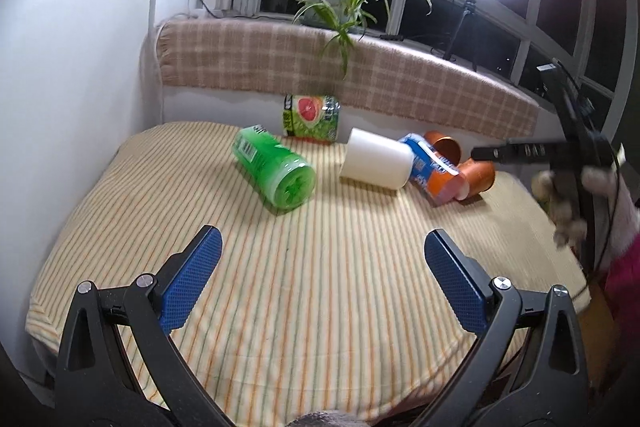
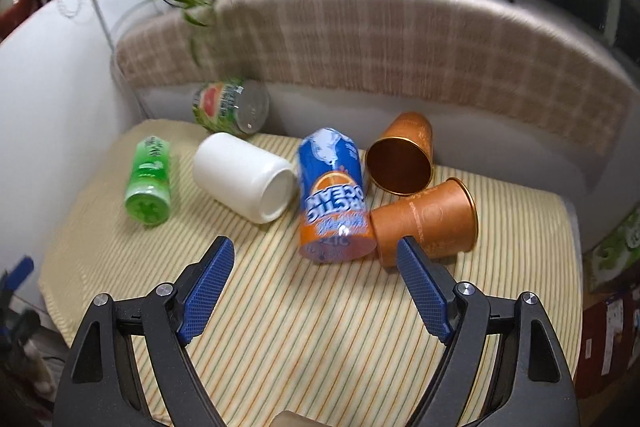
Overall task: Flip cup upright
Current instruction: 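Move the right gripper down over the lying blue Arctic Ocean can and close, then lift the can with the right gripper and carry it toward the left gripper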
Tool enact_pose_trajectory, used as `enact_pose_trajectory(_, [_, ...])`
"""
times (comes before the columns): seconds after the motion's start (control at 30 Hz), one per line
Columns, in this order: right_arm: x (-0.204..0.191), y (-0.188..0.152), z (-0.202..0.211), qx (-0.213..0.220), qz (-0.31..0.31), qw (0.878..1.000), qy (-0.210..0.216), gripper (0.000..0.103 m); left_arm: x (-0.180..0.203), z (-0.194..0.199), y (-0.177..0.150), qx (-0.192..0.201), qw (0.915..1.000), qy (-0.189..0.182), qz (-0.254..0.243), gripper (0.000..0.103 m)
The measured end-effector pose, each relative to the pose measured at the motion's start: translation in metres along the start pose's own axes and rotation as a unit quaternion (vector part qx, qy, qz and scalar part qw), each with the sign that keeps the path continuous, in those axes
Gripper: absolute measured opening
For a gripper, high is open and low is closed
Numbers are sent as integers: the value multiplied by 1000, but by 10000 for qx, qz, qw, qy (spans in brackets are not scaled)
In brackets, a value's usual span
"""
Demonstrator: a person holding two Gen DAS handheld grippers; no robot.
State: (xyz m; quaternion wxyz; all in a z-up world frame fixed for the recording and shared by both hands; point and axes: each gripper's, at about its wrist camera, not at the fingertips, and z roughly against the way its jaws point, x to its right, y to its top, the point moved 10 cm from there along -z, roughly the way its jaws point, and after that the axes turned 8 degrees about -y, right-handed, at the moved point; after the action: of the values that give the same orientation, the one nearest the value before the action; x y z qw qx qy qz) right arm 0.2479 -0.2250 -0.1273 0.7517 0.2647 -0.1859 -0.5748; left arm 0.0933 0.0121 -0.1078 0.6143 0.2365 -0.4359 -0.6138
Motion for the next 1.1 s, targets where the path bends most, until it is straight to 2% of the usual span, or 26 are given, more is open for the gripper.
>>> enact_pose_trajectory(0.13, [6, 16, -24, -421, -140, 9986, 298, 83, -8, -1, -4, -62, 10000, 71, 32, 103])
enact_pose_trajectory(0.23, [3, 27, -45, -658, -88, 9973, 319, 80, -16, -2, -5, -74, 9999, 128, 86, 103])
enact_pose_trajectory(0.47, [1, 30, -89, -1195, 140, 9924, 246, 80, -32, -6, -3, -76, 9994, 267, 190, 103])
enact_pose_trajectory(0.53, [0, 29, -97, -1272, 162, 9915, 233, 79, -36, -7, -2, -82, 9993, 300, 226, 103])
enact_pose_trajectory(0.6, [1, 28, -106, -1369, 172, 9901, 245, 72, -40, -8, -2, -94, 9991, 324, 254, 103])
enact_pose_trajectory(0.77, [2, 24, -121, -1536, 223, 9876, 217, 72, -47, -12, -2, -125, 9988, 386, 288, 103])
enact_pose_trajectory(0.83, [0, 24, -124, -1561, 228, 9871, 264, 71, -49, -13, 0, -121, 9986, 414, 299, 103])
enact_pose_trajectory(0.97, [-9, 25, -135, -1645, 366, 9853, 290, 61, -51, -15, -1, -130, 9985, 432, 308, 103])
enact_pose_trajectory(1.1, [-14, 26, -137, -1601, 468, 9855, 318, 59, -50, -15, -1, -137, 9985, 441, 294, 103])
